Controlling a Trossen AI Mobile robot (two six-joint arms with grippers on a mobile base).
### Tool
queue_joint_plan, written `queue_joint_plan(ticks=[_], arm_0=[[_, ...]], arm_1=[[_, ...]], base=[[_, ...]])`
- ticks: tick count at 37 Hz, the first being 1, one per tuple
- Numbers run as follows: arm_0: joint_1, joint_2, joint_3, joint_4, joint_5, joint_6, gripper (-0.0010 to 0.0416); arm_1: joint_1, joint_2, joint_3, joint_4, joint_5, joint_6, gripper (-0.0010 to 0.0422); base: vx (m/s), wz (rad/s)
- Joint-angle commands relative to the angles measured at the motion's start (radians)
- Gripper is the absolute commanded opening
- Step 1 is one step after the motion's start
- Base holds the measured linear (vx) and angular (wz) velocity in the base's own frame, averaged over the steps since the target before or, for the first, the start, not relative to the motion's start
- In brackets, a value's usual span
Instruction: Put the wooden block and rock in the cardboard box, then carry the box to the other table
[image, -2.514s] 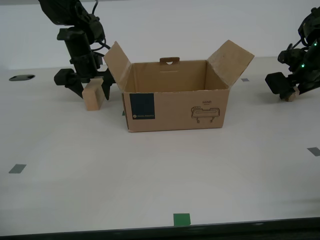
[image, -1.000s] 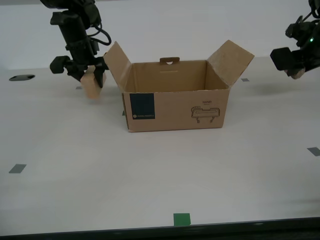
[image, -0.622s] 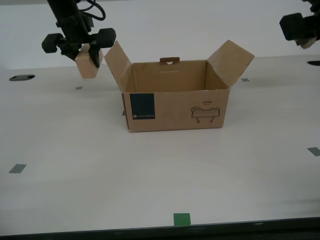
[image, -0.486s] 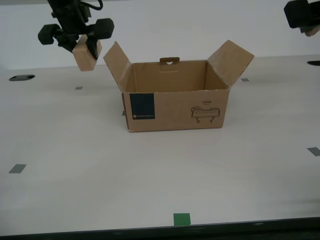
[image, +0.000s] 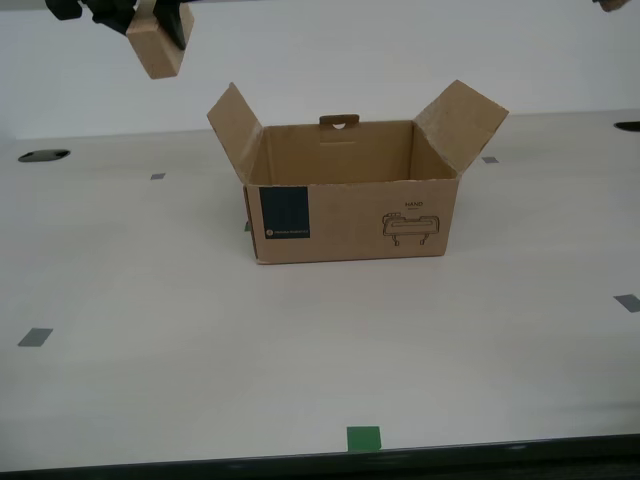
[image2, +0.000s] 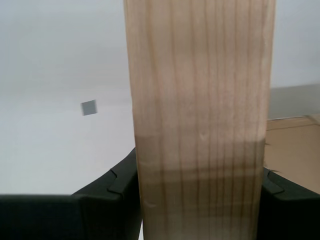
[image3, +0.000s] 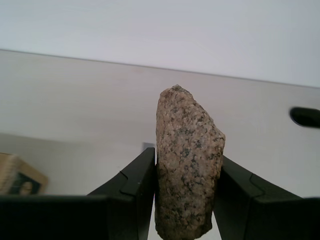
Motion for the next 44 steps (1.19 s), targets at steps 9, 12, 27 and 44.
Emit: queue_joint_plan(ticks=[9,12,27,44], arm_0=[[0.135,-0.051,0.001,-0.03,-0.033,0.008,-0.0001],[0.165,-0.067,0.001,-0.038,-0.054,0.01,-0.0001],[0.223,-0.135,0.001,-0.099,-0.163,0.016,-0.0001],[0.276,-0.143,-0.009,-0.112,-0.319,0.029,-0.0001]], arm_1=[[-0.07,-0.08,0.002,0.005,0.09,0.003,-0.0001],[-0.093,-0.089,0.002,0.009,0.092,0.007,-0.0001],[-0.157,-0.093,0.002,0.082,0.201,0.106,-0.0001],[-0.207,-0.093,-0.09,0.215,0.258,0.258,-0.0001]], base=[[0.0,0.0],[0.0,0.0],[0.0,0.0],[0.0,0.0]])
